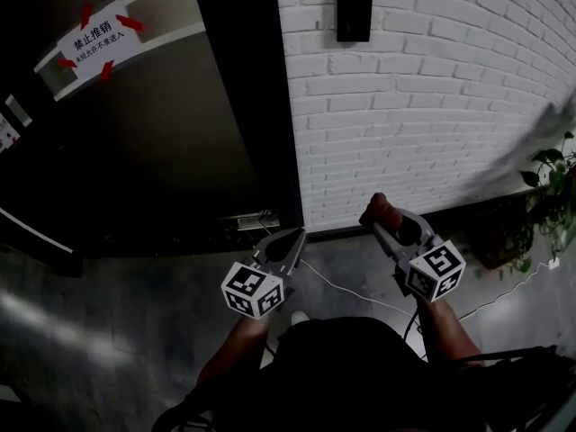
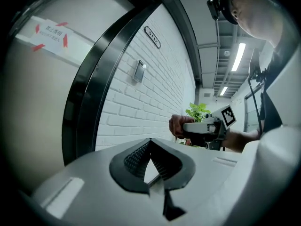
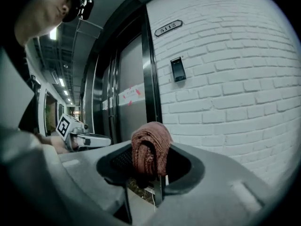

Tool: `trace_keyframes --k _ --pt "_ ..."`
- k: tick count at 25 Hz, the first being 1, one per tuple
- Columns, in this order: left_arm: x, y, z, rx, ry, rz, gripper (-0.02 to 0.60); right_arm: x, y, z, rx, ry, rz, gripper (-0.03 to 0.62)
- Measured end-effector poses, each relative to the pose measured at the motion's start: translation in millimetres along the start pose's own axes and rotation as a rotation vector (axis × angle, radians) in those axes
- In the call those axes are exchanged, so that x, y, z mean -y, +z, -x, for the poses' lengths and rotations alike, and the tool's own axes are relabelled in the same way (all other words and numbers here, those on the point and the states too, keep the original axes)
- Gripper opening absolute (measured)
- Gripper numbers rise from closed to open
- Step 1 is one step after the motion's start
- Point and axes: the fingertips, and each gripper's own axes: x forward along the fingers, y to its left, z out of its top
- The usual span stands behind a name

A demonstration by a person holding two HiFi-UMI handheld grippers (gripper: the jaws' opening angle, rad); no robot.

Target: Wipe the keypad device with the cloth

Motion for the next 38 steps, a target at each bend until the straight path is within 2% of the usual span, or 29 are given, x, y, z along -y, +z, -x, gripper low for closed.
trace_keyframes --k 4,10,16,24,38 --pt "37 -11 -15 -0.017 -0.006 -0.013 0.017 -11 -13 44 -0.005 0.028 0.033 0.146" --pt "100 -25 -23 -0.026 0.002 -0.01 0.017 -12 -38 103 -0.016 0.056 0.015 0.146" --pt "140 -32 -16 -0.022 0.041 -0.011 0.017 -9 -44 139 -0.007 0.076 0.035 0.144" --pt "174 -43 -14 -0.011 0.058 -0.016 0.017 -13 -52 165 0.018 0.11 0.05 0.144" --pt "195 -46 -10 -0.037 0.058 -0.062 0.017 -11 -62 188 0.034 0.094 0.041 0.144"
